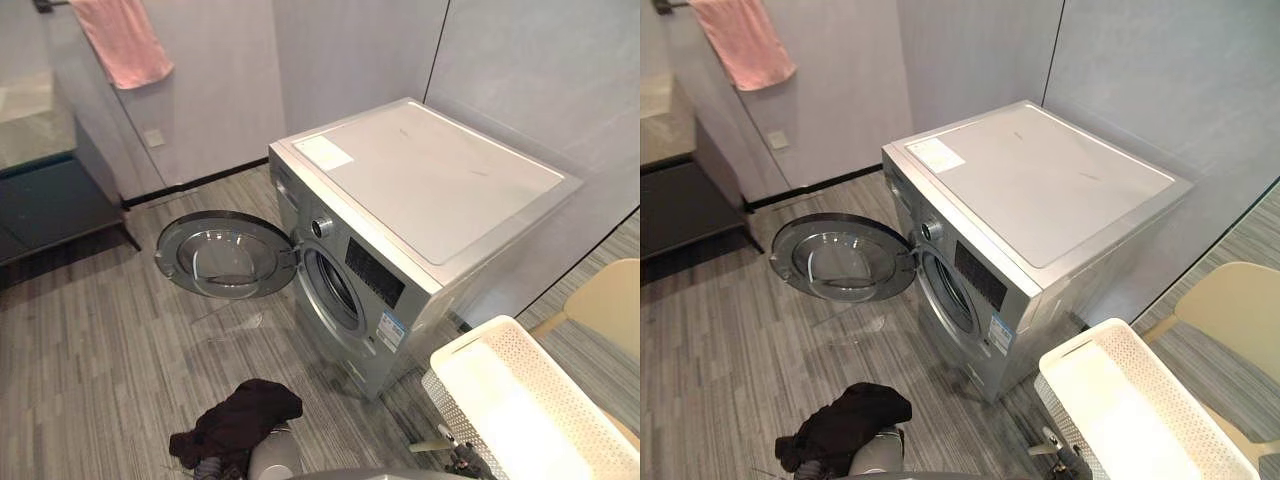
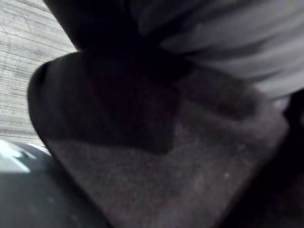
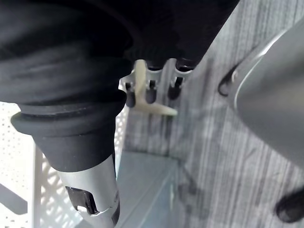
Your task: Pick up the laundry basket with both hands and put the clothes into the washing machine.
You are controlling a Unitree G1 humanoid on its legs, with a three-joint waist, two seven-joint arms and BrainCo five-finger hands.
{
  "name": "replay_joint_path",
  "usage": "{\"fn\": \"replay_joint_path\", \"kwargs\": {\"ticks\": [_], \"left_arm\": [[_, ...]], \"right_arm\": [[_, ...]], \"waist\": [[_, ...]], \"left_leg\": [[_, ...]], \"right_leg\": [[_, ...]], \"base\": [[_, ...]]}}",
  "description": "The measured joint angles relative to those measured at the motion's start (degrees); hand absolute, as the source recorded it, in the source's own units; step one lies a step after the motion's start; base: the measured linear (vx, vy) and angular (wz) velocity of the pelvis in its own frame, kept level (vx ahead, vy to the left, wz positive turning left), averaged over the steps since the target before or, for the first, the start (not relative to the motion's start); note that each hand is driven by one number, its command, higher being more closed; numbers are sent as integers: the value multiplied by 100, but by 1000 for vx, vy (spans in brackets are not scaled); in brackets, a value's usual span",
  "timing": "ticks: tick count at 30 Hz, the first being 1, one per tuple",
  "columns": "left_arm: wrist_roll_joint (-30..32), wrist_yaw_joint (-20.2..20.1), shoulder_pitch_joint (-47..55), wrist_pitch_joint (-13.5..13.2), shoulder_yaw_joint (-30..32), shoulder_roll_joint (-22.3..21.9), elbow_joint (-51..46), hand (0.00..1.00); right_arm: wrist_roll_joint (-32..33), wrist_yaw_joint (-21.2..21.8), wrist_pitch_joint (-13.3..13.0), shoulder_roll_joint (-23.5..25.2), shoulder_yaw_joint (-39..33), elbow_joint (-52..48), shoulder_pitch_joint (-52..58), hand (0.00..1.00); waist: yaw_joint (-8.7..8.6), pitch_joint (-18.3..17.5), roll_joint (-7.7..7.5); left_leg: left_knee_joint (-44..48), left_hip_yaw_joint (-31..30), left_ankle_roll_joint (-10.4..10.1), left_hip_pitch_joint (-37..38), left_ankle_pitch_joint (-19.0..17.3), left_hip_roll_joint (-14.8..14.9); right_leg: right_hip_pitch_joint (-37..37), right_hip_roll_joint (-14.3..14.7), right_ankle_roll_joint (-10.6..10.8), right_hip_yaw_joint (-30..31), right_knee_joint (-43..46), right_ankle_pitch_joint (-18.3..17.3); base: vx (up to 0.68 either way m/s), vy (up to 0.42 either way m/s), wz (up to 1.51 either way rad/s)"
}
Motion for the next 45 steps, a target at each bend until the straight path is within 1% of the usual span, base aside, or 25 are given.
{"fn": "replay_joint_path", "kwargs": {"ticks": [2, 3, 5, 7, 8, 9, 10, 11, 13, 16, 19, 22, 23, 25, 27, 29, 31, 34, 36, 37, 38, 39, 42, 44, 45], "left_arm": [[-42, 71, 168, 2, -37, -31, 197, 100], [-62, 86, 208, 19, -42, 50, 370, 100], [-27, 146, 227, 11, -295, 319, 500, 100], [37, 146, 216, 2, -470, 393, 499, 100], [94, 150, 211, 3, -633, 445, 487, 100], [105, 148, 208, 4, -774, 489, 474, 100], [117, 152, 211, 5, -830, 502, 475, 100], [136, 150, 194, 4, -934, 527, 464, 100], [137, 150, 89, 4, -943, 521, 438, 100], [140, 142, -62, 1, -1028, 503, 419, 100], [195, 119, -377, -8, -1119, 303, 424, 100], [222, 32, -629, 2, -1140, 142, 429, 100], [243, 26, -658, 4, -1136, 114, 428, 100], [335, 16, -657, 6, -1144, -74, 319, 100], [332, -47, -586, 9, -1139, -160, 43, 100], [316, -97, -454, -2, -1214, -230, -257, 100], [300, -85, -357, -5, -1370, -143, -407, 100], [255, -93, -352, -12, -1614, -81, -501, 100], [201, -67, -351, -21, -1670, -1, -681, 100], [130, -39, -347, -43, -1735, 15, -693, 100], [6, 61, -300, -63, -1829, -45, -666, 100], [-20, 68, -296, -61, -1841, -47, -645, 100], [-36, 160, -483, -56, -2146, 309, -480, 100], [23, 160, -453, -31, -2470, 428, -378, 100], [89, 149, -455, -12, -2745, 520, -381, 100]], "right_arm": [[-6, -9, -16, -73, -93, 66, 54, 0], [-15, 0, -22, -45, -182, 205, 58, 0], [-14, 27, 27, 239, -459, 369, 296, 0], [-32, 34, 42, 256, -631, 381, 331, 0], [-47, 37, 41, 254, -687, 380, 338, 0], [-75, 36, 42, 253, -703, 354, 359, 0], [-76, 33, 43, 245, -711, 339, 362, 0], [-77, 37, 43, 220, -720, 290, 369, 0], [-81, 39, 44, 198, -662, 285, 381, 0], [-124, 51, 37, 192, -461, 189, 412, 0], [-127, 60, 37, 191, -477, 209, 405, 0], [-131, 35, 36, 204, -603, 254, 349, 0], [-123, 25, 37, 200, -676, 259, 358, 0], [-110, 18, 35, 157, -782, 214, 424, 0], [-34, 7, 11, 66, -549, 144, 456, 0], [0, -4, 2, -36, -220, 19, 439, 0], [-7, -6, -21, -74, 95, -58, 410, 0], [-7, -28, -43, -51, 214, -147, 239, 0], [-14, -42, -48, 24, 226, -124, 26, 0], [-17, -42, -64, 3, 265, -57, -17, 0], [-17, -36, -71, -101, 293, 62, -46, 0], [-8, -36, -73, -116, 283, 121, -79, 0], [30, -2, -62, 20, 170, 318, -87, 0], [10, -16, -64, 102, 112, 349, -27, 0], [6, -11, -64, 127, 118, 302, 1, 0]], "waist": [[95, -166, 82], [130, -237, -83], [2, -540, -321], [0, -637, -318], [-36, -640, -309], [-31, -632, -298], [-33, -622, -282], [-74, -583, -223], [-165, -567, -198], [-213, -559, -208], [-219, -529, -238], [-240, -428, -160], [-261, -402, -111], [-309, -317, 34], [-297, -285, 156], [-156, -259, 255], [-132, -275, 210], [-105, -233, 169], [-44, -106, -53], [-32, -100, -78], [-13, -162, 80], [-5, -168, 62], [-76, -232, -210], [-108, -238, -243], [-103, -237, -281]], "left_leg": [[-357, -339, -425, 223, 226, -25], [124, -79, -669, 108, 196, -242], [308, 49, -464, 35, 48, -605], [328, 192, -338, 71, -21, -644], [289, 364, -206, 202, -85, -716], [223, 645, -56, 379, -156, -740], [185, 761, 25, 487, -195, -724], [95, 1007, 149, 716, -245, -681], [-217, 1486, 286, 1150, -229, -605], [-597, 2080, 333, 1597, -289, -571], [-890, 2604, 331, 1686, -283, -589], [-1364, 2758, 187, 1853, -119, -638], [-1382, 2738, 185, 1906, -120, -631], [-825, 2672, 62, 1935, -243, -471], [1321, 2436, -130, 1153, -434, -59], [2703, 2066, -237, 714, 122, 148], [3213, 1890, -311, 600, 468, 104], [3052, 1812, 0, 379, -151, 103], [1889, 1455, 73, 348, -540, -165], [1027, 1136, 44, 430, -497, -250], [-399, 411, -13, 696, 175, -306], [-325, 325, -394, 720, 207, -444], [-279, 478, -176, 774, 153, -752], [-251, 615, -128, 850, 131, -908], [-285, 862, 73, 970, 51, -946]], "right_leg": [[0, -166, 294, 342, -40, -130], [97, -431, 418, 550, -24, -167], [-246, -736, 507, 794, 331, 543], [-449, -757, 533, 995, 552, 1033], [-664, -810, 398, 1056, 817, 1533], [-989, -916, -53, 927, 1242, 1972], [-1156, -979, -222, 838, 1466, 2212], [-1488, -1011, -307, 666, 2000, 2219], [-1970, -969, -214, -237, 2797, 1665], [-2212, -623, -143, -1359, 2965, 1250], [-1920, -342, -63, -2094, 1652, 662], [-1502, -146, -511, -2558, 443, 598], [-1442, -106, -515, -2560, 360, 599], [-1139, 82, -520, -2545, 174, 487], [-928, 217, -501, -2498, 251, 234], [-734, 305, -473, -2144, 441, 127], [-563, 282, -466, -1934, 296, 162], [-491, 216, -394, -1567, 21, 298], [-417, -141, -230, -1157, -27, 395], [-400, -244, -118, -1055, -26, 460], [-389, -293, 36, -919, -50, 544], [-344, -357, 139, -833, -94, 572], [-292, -634, 293, -596, -374, 1311], [-304, -782, 546, -435, -362, 1722], [-469, -917, 571, -257, -128, 1839]], "base": [[287, 599, -87], [245, 538, -52], [296, 460, -4], [223, 363, -21], [167, 452, -67], [133, 462, -77], [76, 388, -92], [38, 310, -90], [-2, 273, -114], [7, 91, -93], [75, -53, -85], [133, -104, -40], [150, -56, -1], [135, -15, -5], [148, 32, -21], [201, 87, -74], [271, 131, -71], [289, 192, -60], [254, 314, -61], [268, 506, -70], [222, 485, -62], [211, 493, -43], [174, 368, -6], [101, 333, -21], [47, 257, -43]]}}
